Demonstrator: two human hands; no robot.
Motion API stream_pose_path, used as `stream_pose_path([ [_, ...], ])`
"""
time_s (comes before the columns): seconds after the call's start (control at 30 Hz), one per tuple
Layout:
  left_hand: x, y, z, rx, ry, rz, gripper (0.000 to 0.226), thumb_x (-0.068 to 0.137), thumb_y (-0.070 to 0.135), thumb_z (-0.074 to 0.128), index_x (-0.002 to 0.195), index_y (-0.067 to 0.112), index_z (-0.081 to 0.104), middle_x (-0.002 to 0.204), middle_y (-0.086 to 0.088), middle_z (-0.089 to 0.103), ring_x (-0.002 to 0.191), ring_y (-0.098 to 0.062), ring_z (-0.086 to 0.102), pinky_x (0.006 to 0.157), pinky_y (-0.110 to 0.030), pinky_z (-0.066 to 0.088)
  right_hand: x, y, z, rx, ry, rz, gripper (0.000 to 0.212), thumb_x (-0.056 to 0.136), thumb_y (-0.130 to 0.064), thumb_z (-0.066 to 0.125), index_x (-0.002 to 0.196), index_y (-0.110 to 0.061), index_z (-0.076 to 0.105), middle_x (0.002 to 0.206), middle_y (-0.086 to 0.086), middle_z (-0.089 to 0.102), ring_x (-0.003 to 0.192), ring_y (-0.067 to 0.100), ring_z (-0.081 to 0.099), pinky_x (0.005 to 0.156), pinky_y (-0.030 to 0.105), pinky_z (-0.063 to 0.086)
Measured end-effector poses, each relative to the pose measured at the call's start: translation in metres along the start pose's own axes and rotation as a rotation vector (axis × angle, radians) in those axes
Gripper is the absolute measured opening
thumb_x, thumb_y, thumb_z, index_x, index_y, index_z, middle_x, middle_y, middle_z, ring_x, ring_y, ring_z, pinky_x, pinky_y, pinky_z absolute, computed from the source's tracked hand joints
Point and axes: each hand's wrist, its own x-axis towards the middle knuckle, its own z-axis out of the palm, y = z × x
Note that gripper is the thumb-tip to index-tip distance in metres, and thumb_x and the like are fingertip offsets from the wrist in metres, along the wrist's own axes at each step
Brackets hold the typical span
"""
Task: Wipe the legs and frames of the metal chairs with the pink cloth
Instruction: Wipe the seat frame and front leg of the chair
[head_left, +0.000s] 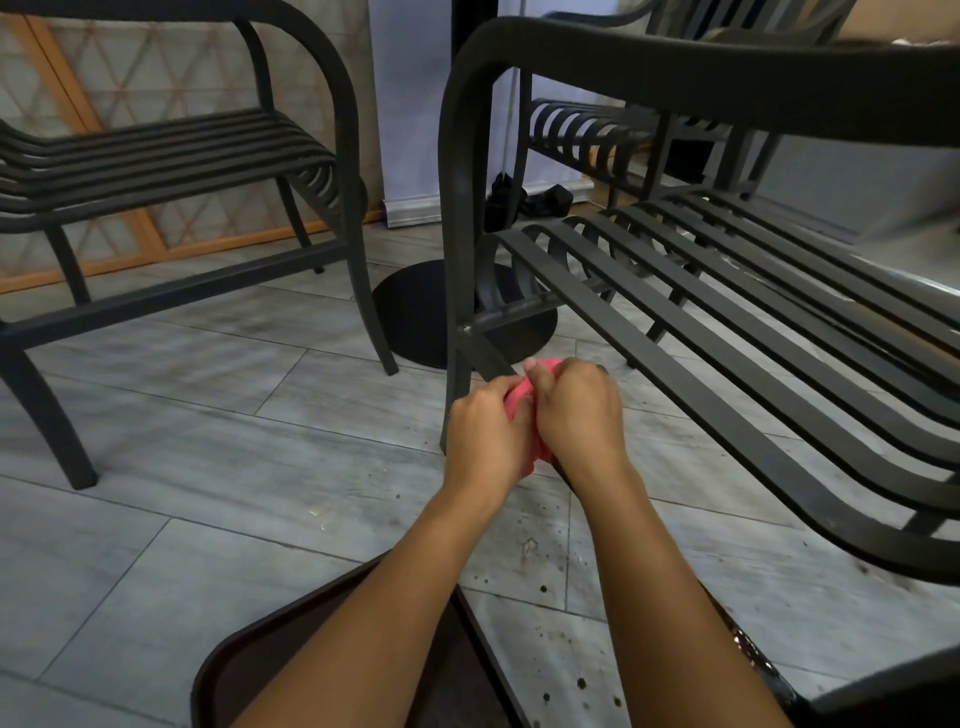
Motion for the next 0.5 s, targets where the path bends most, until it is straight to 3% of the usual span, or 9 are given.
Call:
stream_pose_path([
  [0.1,-0.008,-0.005,-0.005,-0.186,0.028,-0.112,0.021,0.094,0.021,0.05,0.109,0.019,0.064,0.092,0.009,0.066,0.087,-0.006,0.062,0.072,-0.01,0.047,0.002,-0.003,0.003,-0.046,0.002,0.019,0.044,0.088,-0.046,0.056,0.093,-0.002,0.058,0.098,0.017,0.059,0.097,0.034,0.055,0.067,0.034,0.039],
  [0.2,-0.009,-0.012,-0.011,-0.362,0.077,-0.202,0.018,0.095,0.013,0.047,0.105,0.021,0.06,0.094,0.007,0.069,0.087,-0.003,0.064,0.077,-0.015,0.05,0.0,-0.008,0.005,-0.122,0.01,0.011,0.039,0.088,-0.037,0.061,0.102,0.0,0.056,0.106,0.016,0.057,0.103,0.032,0.052,0.069,0.032,0.035],
  [0.3,-0.004,-0.017,-0.014,-0.464,0.101,-0.251,0.018,0.095,0.008,0.045,0.1,0.019,0.059,0.09,0.005,0.068,0.075,0.002,0.065,0.071,-0.012,0.052,0.003,-0.009,0.005,-0.098,0.018,0.007,0.028,0.088,-0.026,0.059,0.097,0.0,0.057,0.103,0.016,0.059,0.098,0.032,0.055,0.068,0.032,0.037],
  [0.4,0.004,-0.024,-0.014,-0.403,0.099,-0.245,0.022,0.094,0.005,0.045,0.102,0.015,0.063,0.096,0.004,0.066,0.088,-0.007,0.065,0.078,-0.018,0.051,0.006,-0.006,0.003,-0.055,0.017,0.009,0.022,0.087,-0.021,0.059,0.094,0.0,0.061,0.097,0.016,0.063,0.091,0.032,0.059,0.067,0.033,0.044],
  [0.5,0.011,-0.029,-0.014,-0.262,0.029,-0.207,0.029,0.094,0.006,0.044,0.115,0.014,0.062,0.113,0.004,0.064,0.106,-0.007,0.057,0.086,-0.014,0.042,0.008,-0.003,0.001,-0.023,0.024,-0.027,0.018,0.087,-0.019,0.059,0.097,-0.005,0.065,0.092,0.012,0.066,0.085,0.028,0.062,0.07,0.035,0.051],
])
